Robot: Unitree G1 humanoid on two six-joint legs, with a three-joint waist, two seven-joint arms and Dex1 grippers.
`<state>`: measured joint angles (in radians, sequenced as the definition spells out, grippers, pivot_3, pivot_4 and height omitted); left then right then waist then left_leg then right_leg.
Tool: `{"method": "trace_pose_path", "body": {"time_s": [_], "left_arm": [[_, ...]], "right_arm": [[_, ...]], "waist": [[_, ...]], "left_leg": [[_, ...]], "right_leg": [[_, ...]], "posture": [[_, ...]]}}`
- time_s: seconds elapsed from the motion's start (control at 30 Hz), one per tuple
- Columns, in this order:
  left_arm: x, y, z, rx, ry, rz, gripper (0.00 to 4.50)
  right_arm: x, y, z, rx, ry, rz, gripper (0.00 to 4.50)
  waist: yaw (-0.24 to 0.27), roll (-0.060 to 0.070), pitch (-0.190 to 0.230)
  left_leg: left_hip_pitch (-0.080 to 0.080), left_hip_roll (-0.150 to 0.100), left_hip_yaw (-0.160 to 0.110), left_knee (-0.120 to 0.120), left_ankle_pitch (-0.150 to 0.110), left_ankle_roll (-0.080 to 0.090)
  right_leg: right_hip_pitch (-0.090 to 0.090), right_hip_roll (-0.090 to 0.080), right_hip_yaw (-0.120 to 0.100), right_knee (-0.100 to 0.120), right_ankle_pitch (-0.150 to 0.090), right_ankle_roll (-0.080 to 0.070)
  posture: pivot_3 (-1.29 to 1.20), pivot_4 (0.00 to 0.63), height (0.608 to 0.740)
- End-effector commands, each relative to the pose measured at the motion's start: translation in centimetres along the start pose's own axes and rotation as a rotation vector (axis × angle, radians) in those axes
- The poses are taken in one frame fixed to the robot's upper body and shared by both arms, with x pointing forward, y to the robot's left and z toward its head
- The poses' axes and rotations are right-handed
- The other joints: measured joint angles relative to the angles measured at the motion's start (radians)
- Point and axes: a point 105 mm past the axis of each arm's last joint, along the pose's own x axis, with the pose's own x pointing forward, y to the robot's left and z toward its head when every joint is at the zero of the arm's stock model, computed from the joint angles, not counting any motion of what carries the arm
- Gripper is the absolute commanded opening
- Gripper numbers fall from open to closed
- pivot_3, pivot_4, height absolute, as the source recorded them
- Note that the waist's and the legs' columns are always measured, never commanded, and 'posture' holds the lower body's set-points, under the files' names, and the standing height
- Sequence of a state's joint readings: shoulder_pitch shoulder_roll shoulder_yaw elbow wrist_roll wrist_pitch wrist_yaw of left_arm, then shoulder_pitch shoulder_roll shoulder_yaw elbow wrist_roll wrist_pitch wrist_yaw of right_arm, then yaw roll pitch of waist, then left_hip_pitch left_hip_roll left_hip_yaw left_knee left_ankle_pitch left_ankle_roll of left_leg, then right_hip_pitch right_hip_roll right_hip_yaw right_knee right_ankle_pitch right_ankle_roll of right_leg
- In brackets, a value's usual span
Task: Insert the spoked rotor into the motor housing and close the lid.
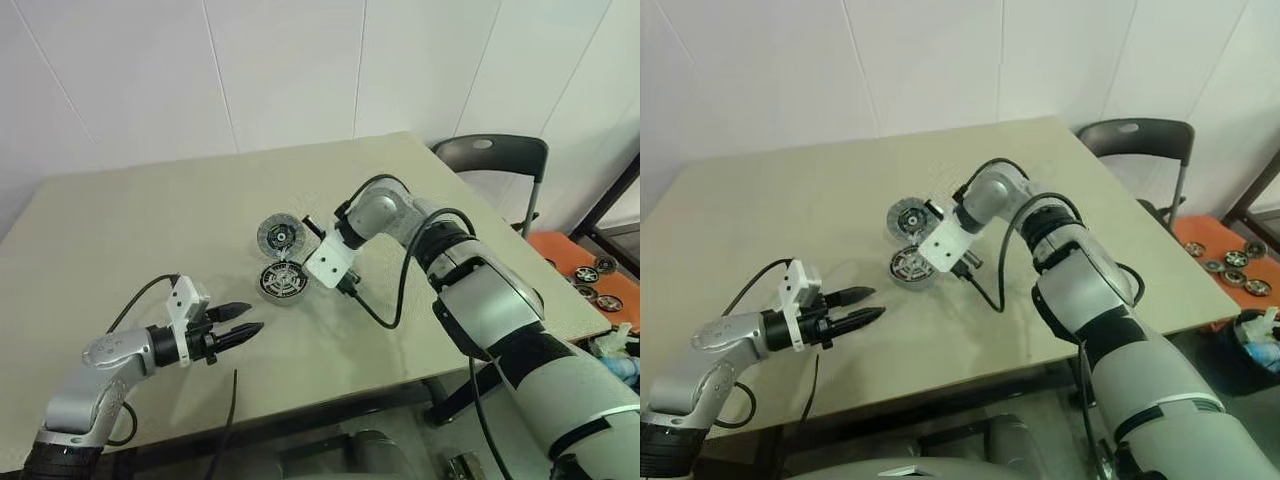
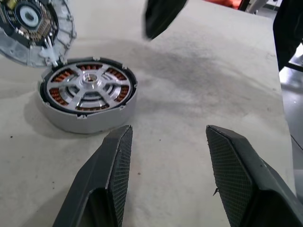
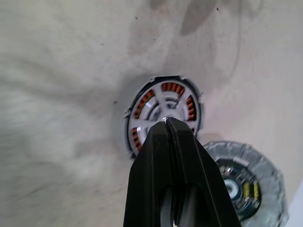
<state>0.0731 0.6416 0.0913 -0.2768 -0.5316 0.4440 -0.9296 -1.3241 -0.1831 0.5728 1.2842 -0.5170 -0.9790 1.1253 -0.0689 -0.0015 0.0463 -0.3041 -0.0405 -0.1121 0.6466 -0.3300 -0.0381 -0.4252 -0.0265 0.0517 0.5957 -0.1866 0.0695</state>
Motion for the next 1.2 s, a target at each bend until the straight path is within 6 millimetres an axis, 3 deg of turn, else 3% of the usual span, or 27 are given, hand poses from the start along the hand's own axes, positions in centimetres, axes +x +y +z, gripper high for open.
{"method": "trace_pose_path", "body": {"time_s": [0.03,0.13,0.3,0.63,0.83,1.2], "left_arm": [[-0.3,-0.2,1.3,0.043,-0.04,0.021,2.68],[-0.4,-0.1,1.3,0.043,-0.04,0.04,2.68],[-0.5,-0.2,1.3,0.038,-0.041,0.045,2.68],[-0.3,-0.3,1.2,0.022,-0.058,0.057,2.68],[-0.2,-0.2,0.9,0.004,-0.063,0.068,2.68],[-0.3,-0.3,0.9,-0.002,-0.067,0.085,2.68]], "right_arm": [[-0.2,-1.2,-0.4,-0.063,0.077,-0.025,0.54],[0.4,-1.2,-1.2,-0.093,0.153,-0.021,1.54],[0.6,0.6,-3.2,-0.131,0.286,0.085,3.22],[1.4,0.6,-2.7,-0.129,0.258,0.071,3.22],[1.9,-0.1,-1.2,-0.144,0.18,0.063,3.22],[3.1,1.2,-0.8,-0.151,0.15,0.113,3.22]], "waist": [[0.0,0.0,0.0],[-0.002,0.0,0.0],[-0.002,0.0,0.0],[-0.003,0.0,0.0],[-0.004,0.0,0.0],[-0.003,0.0,0.0]], "left_leg": [[0.0,0.0,0.0,0.0,0.0,0.0],[0.0,-0.001,0.0,0.0,0.0,0.0],[0.0,-0.001,0.0,0.0,0.0,0.0],[0.0,0.0,0.0,0.0,0.0,0.0],[0.0,0.0,0.0,0.0,0.0,0.0],[0.0,0.0,0.0,0.0,0.0,0.0]], "right_leg": [[0.0,0.0,0.0,0.0,0.0,0.0],[0.0,0.0,0.001,0.0,0.0,0.0],[-0.001,0.001,0.0,0.001,0.0,0.0],[0.0,0.001,0.0,0.001,0.0,0.0],[0.0,0.001,0.0,0.001,0.0,0.0],[0.0,0.001,0.0,0.001,0.0,0.0]], "posture": [[0.0,0.0,0.74],[0.0,0.0,0.74],[0.0,0.0,0.74],[0.0,0.0,0.74],[0.0,0.0,0.74],[0.0,0.0,0.74]]}}
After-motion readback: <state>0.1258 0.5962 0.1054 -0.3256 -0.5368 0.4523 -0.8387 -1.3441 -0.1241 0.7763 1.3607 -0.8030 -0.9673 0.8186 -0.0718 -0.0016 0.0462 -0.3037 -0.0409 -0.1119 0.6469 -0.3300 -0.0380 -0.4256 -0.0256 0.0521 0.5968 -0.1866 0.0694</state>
